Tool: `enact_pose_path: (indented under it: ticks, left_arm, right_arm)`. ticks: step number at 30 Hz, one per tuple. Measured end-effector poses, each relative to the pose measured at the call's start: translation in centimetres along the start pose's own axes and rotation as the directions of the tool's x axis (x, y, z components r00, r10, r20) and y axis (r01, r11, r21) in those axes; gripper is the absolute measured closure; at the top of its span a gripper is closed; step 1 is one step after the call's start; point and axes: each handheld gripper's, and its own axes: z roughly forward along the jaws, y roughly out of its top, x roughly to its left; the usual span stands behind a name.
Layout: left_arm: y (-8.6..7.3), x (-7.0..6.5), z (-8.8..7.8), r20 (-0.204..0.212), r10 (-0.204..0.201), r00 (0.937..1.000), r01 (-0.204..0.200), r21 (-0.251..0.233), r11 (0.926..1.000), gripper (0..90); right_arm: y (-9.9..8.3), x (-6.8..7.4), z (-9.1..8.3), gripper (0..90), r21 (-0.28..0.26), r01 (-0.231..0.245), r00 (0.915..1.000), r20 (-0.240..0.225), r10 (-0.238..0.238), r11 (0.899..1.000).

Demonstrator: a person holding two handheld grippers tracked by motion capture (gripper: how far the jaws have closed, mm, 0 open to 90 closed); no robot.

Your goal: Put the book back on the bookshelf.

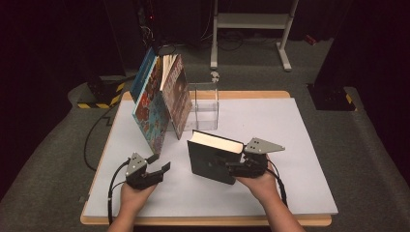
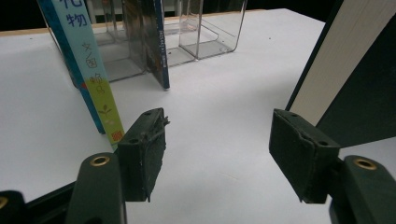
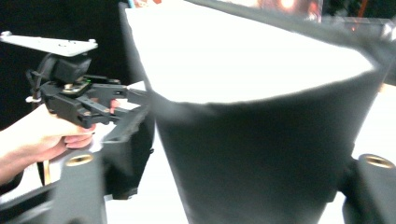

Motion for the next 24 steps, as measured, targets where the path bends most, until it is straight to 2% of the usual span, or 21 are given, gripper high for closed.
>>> enact_pose_path:
  ticks: [1, 5, 7, 8, 10, 15, 19, 24]
  left_arm:
    - [0.0, 0.0, 0.0, 0.001, -0.008, 1.0000, 0.008, -0.002, 1.0000, 36.2]
    - [-0.1, 0.1, -0.1, 0.000, -0.010, 0.9999, 0.010, -0.003, 0.9999, 36.1]
    - [-0.1, 0.1, -0.1, 0.001, -0.015, 0.9999, 0.015, -0.003, 0.9999, 36.1]
    - [-0.1, 0.1, -0.1, 0.001, -0.015, 0.9999, 0.015, -0.002, 0.9999, 36.1]
    - [-0.1, 0.0, 0.0, 0.001, -0.016, 0.9999, 0.016, -0.001, 0.9999, 36.2]
    - [-0.1, 0.0, 0.0, 0.001, -0.015, 0.9999, 0.015, 0.000, 0.9999, 36.2]
    - [0.0, 0.0, -0.2, 0.000, -0.020, 0.9998, 0.020, -0.014, 0.9997, 36.2]
    - [0.0, 0.2, -0.2, 0.008, -0.023, 0.9997, 0.023, -0.015, 0.9996, 36.2]
  right_arm:
    - [0.2, 0.1, 0.0, 34.0, 0.001, 0.018, 0.9998, 0.007, -0.018, 1.000]
    - [0.2, 0.0, -0.1, 44.8, 0.002, 0.037, 0.9989, -0.028, -0.037, 0.999]
    - [0.1, 0.3, -0.3, 51.3, 0.011, 0.073, 0.9968, -0.032, -0.073, 0.997]
    - [0.2, 0.6, -0.3, 52.4, 0.016, 0.092, 0.9954, -0.026, -0.092, 0.996]
    - [0.2, 0.9, -0.3, 53.0, 0.026, 0.098, 0.9950, -0.020, -0.098, 0.995]
    - [0.3, 1.3, -0.2, 53.6, 0.024, 0.080, 0.9967, 0.013, -0.080, 0.997]
    - [0.9, 1.3, 0.1, 53.7, 0.024, 0.032, 0.9982, 0.050, -0.033, 0.999]
    - [1.8, 0.9, 0.6, 53.8, 0.030, 0.021, 0.9923, 0.122, -0.024, 0.999]
